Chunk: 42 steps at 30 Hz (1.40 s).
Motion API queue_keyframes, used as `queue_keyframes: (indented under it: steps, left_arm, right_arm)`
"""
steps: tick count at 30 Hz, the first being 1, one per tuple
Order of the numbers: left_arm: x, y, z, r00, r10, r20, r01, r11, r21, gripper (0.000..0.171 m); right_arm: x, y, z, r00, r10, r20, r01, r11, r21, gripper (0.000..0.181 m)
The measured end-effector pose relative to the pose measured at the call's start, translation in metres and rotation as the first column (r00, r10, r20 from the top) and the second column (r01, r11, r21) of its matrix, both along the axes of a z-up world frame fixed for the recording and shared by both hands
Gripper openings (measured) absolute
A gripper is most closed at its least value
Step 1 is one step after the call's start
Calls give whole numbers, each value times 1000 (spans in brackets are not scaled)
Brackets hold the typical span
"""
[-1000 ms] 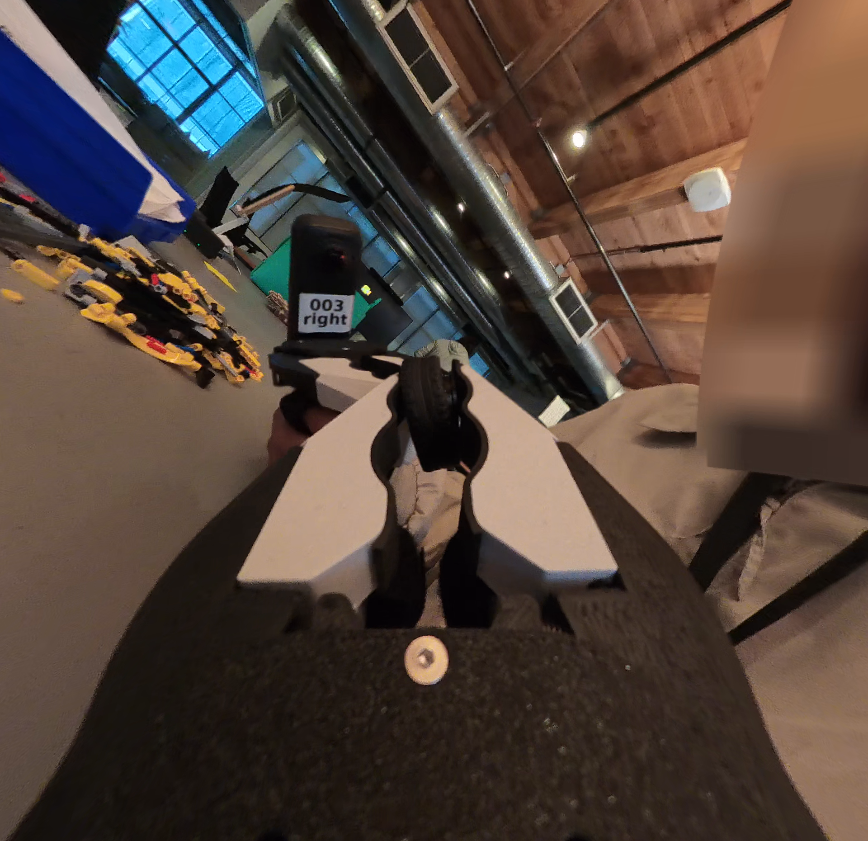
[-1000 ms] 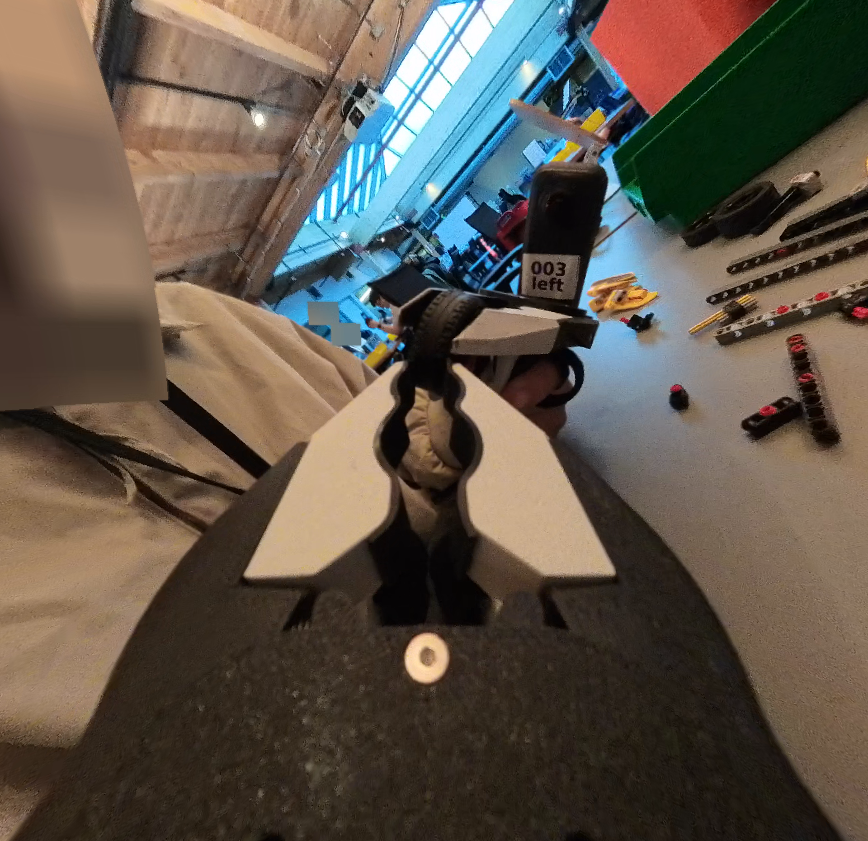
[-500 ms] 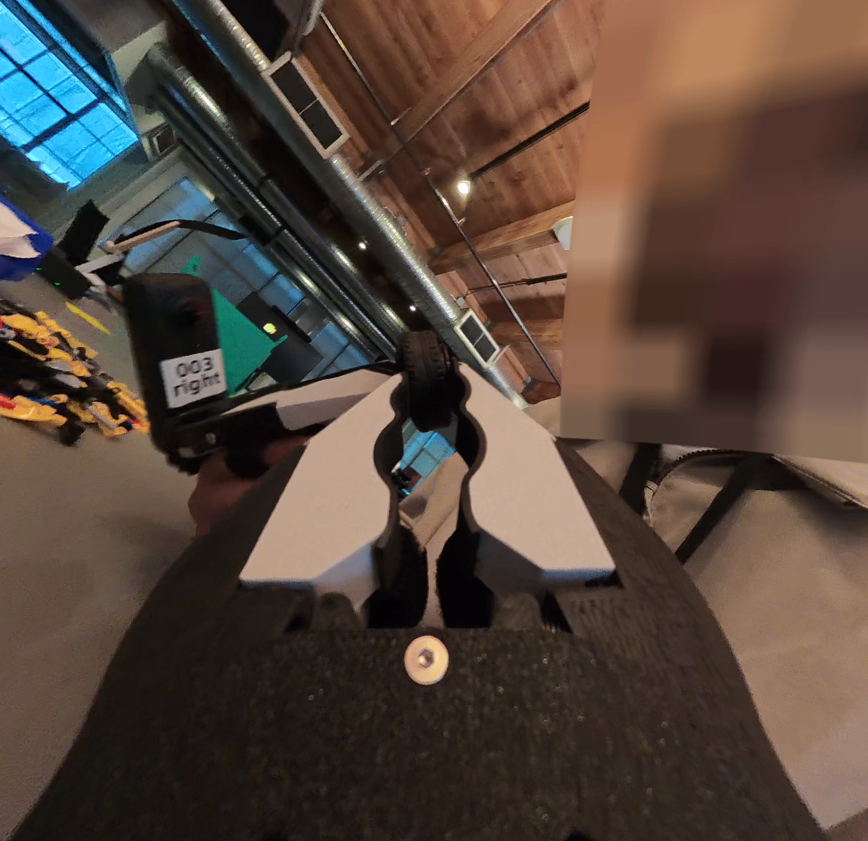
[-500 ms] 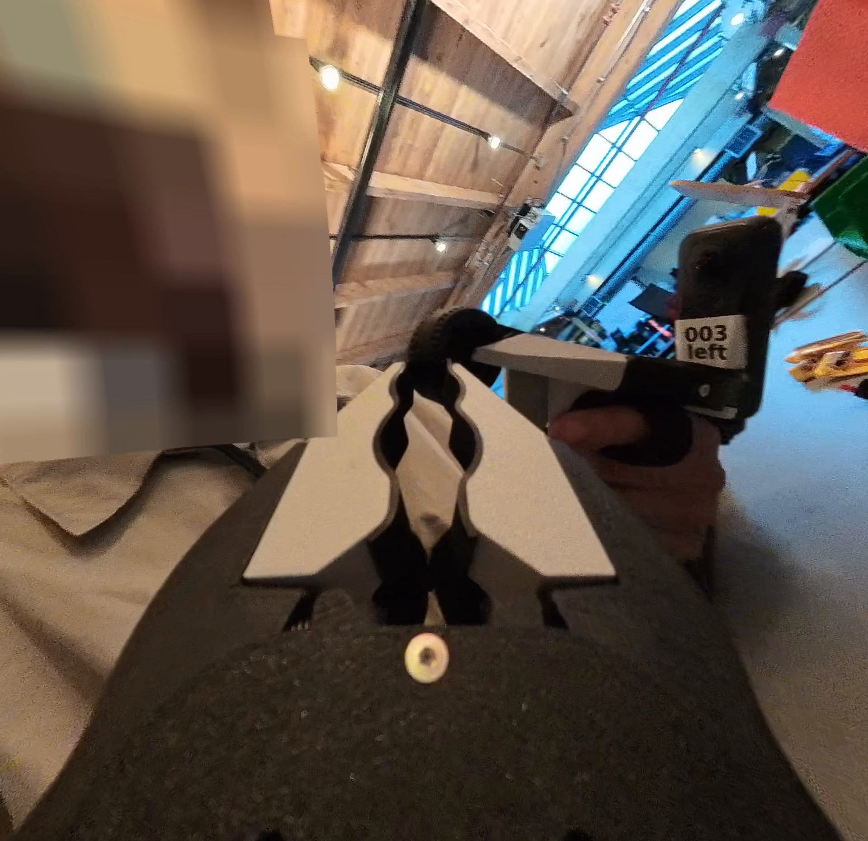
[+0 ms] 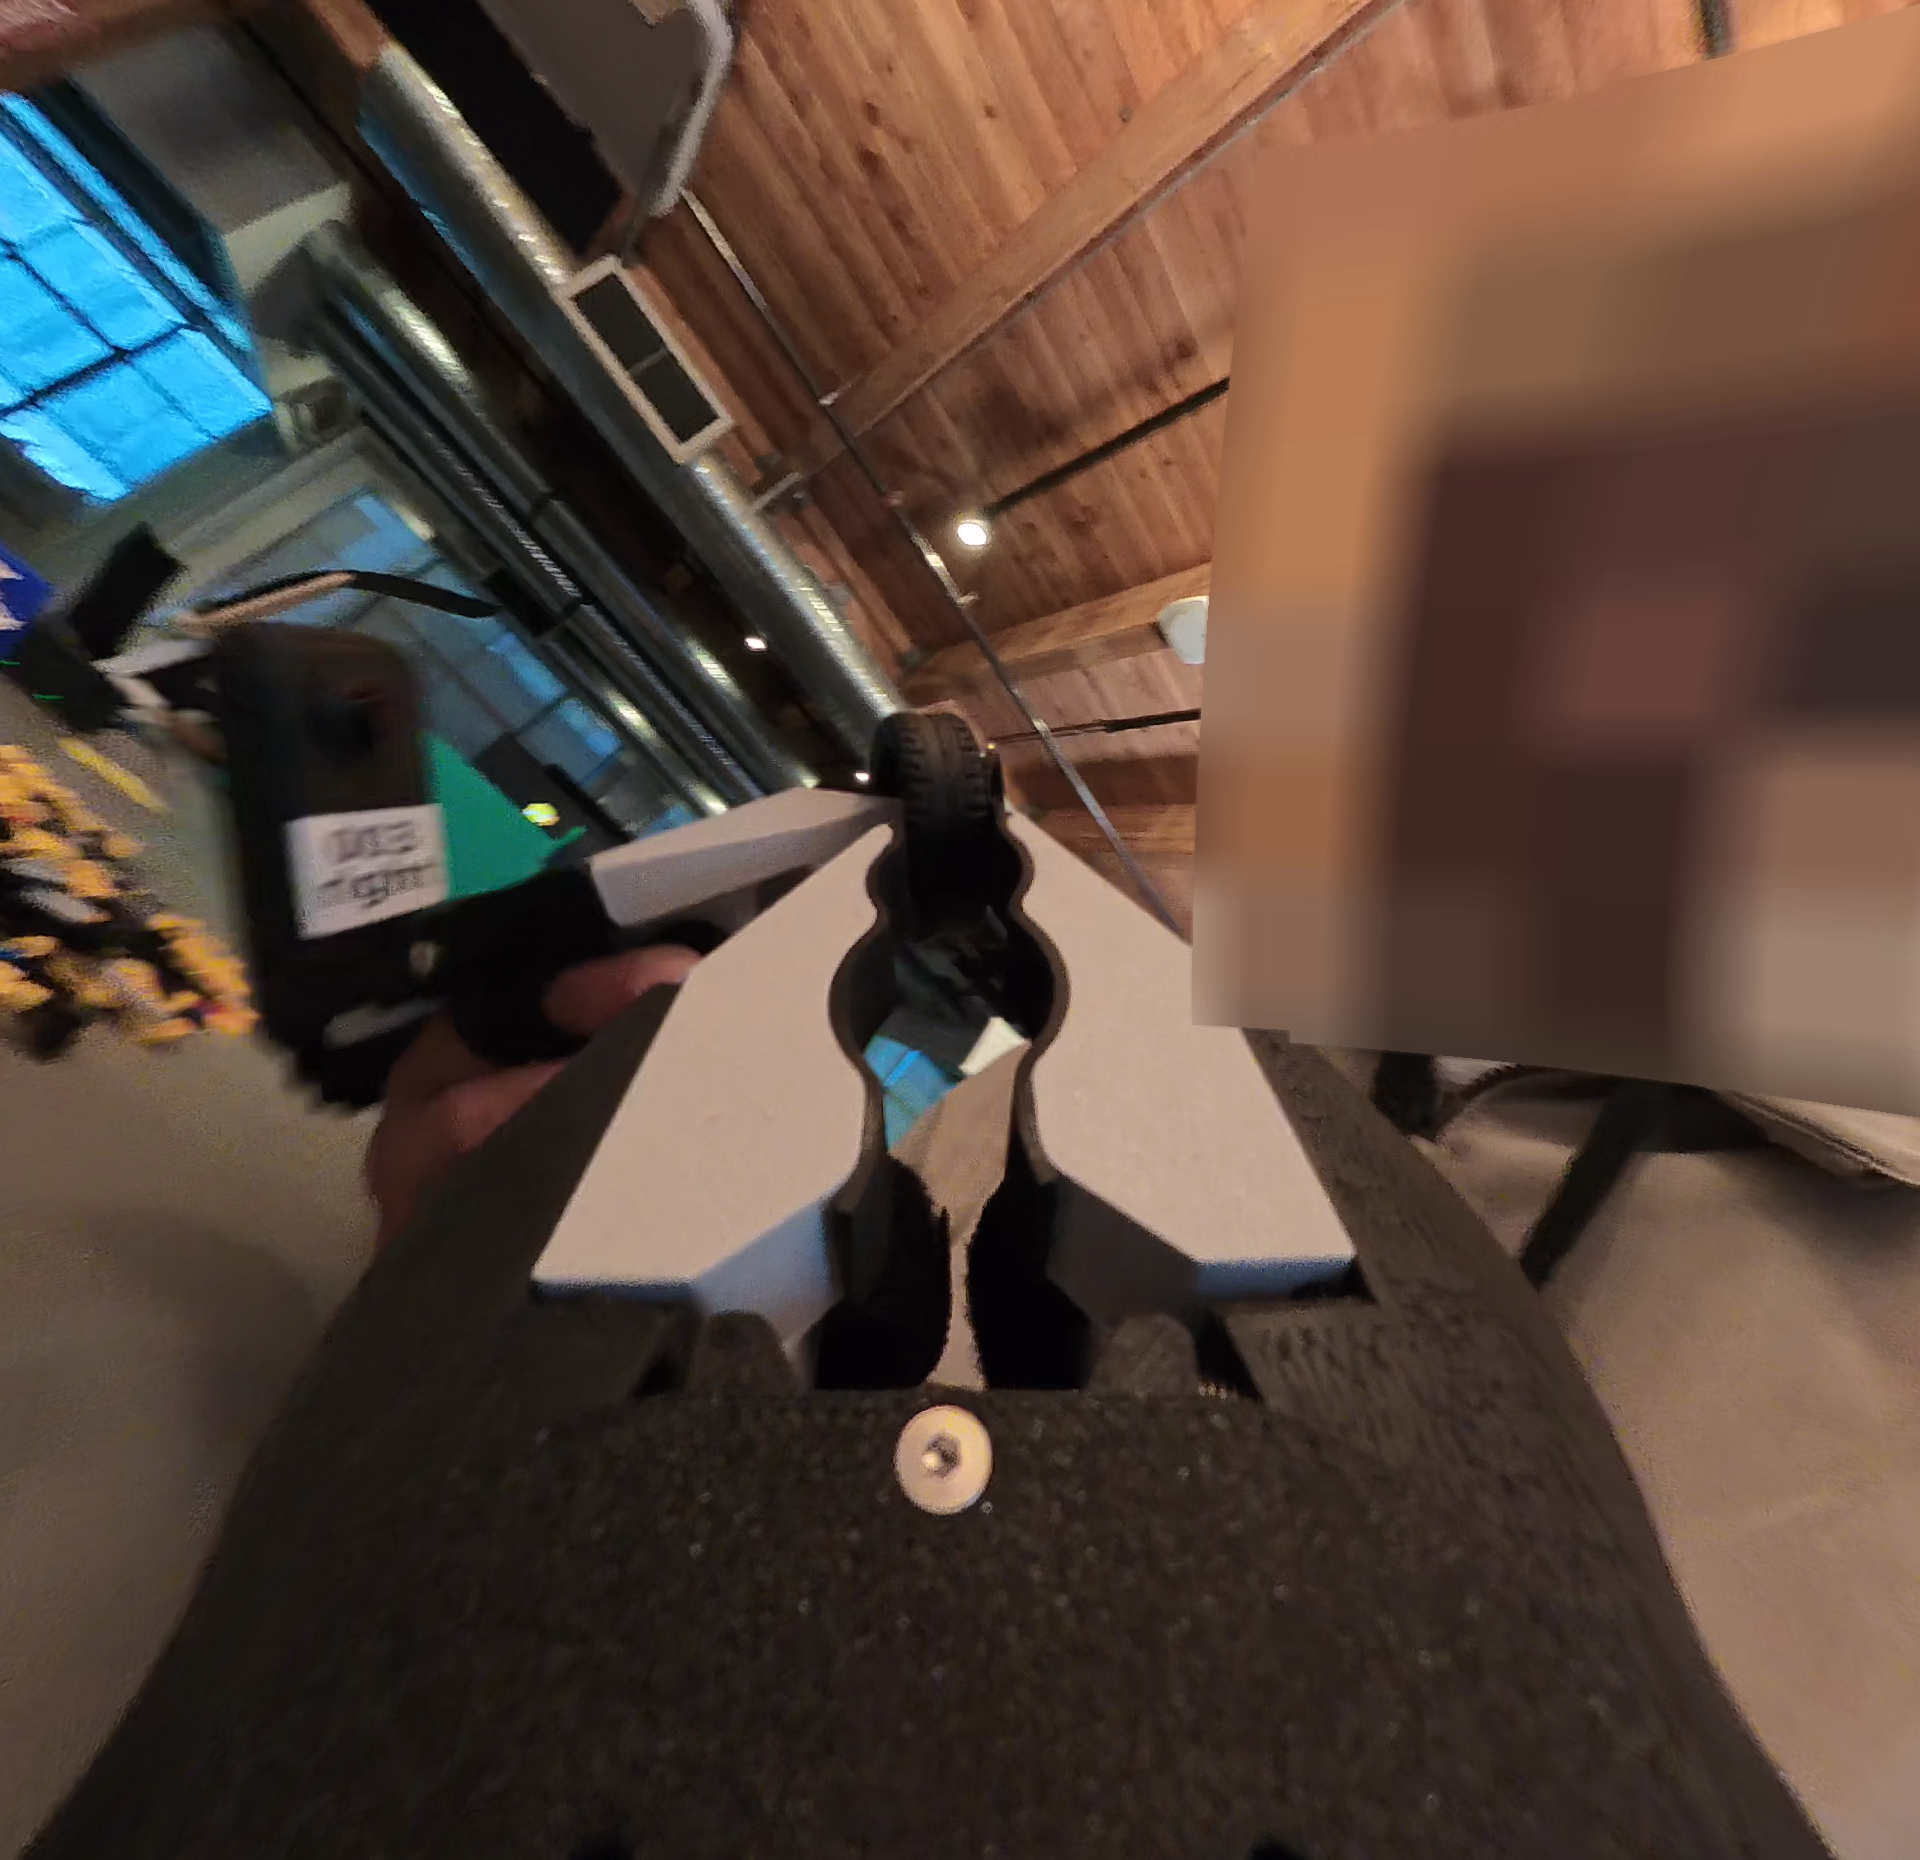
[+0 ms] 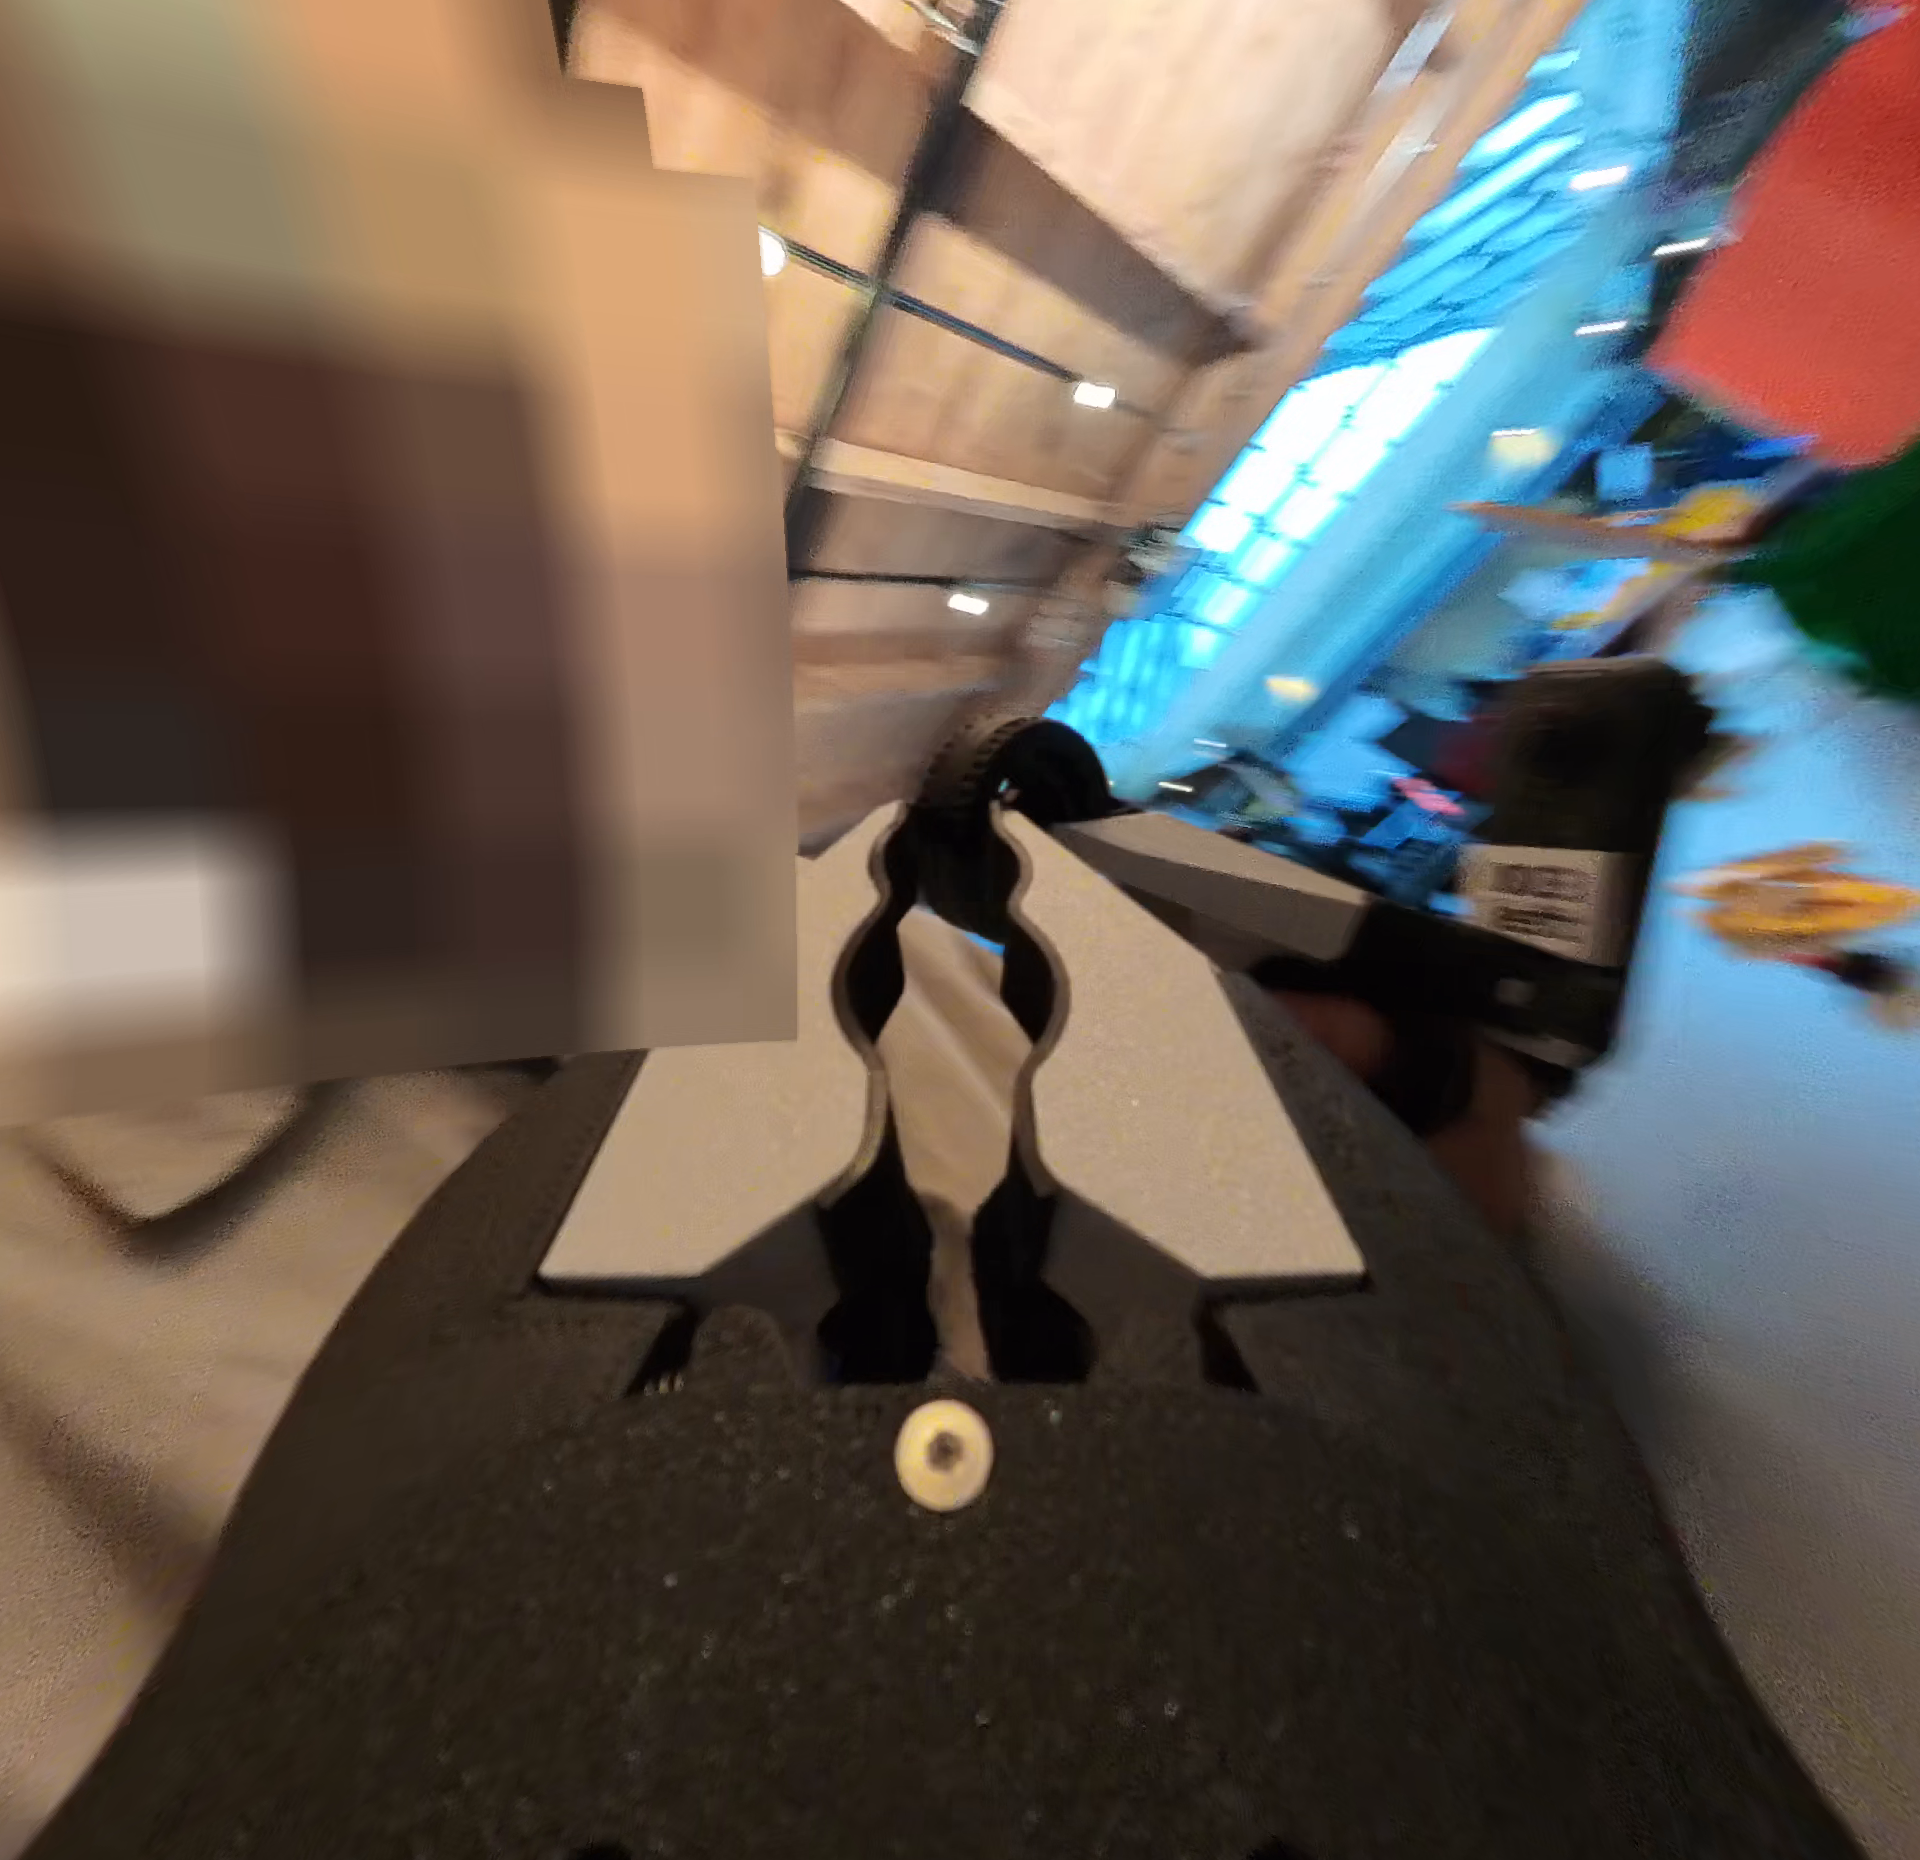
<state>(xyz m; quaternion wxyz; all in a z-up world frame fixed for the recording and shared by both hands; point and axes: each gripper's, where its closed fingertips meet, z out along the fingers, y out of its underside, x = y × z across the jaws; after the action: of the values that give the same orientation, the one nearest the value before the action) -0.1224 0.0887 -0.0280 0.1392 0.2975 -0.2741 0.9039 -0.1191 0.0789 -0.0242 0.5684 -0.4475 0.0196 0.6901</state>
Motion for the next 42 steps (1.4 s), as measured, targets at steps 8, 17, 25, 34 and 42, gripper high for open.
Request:
queue_keyframes:
  steps: [8, 17, 25, 34, 42]
  left_arm:
    - [36, 25, -42, 925, 324, -197, -274, 930, 245, 14]
    - [41, 22, -47, 854, 511, -97, -420, 788, 451, 15]
    - [48, 21, -59, 728, 679, 94, -528, 468, 708, 15]
    - [27, 12, -33, 902, 427, -53, -362, 820, 444, 55]
    - [16, -15, -24, 968, 249, -3, -225, 880, 418, 46]
  right_arm:
    - [62, 18, -57, 595, -438, 674, 636, 769, -61, 35]
    - [47, 27, -57, 388, -466, 795, 736, 676, 38, 24]
    - [58, 30, -67, 96, -463, 881, 818, 541, 195, 5]
    - [44, 14, -55, 192, -544, 817, 632, 705, 321, 2]
    - [16, 7, -39, 462, -526, 715, 512, 816, 269, 2]
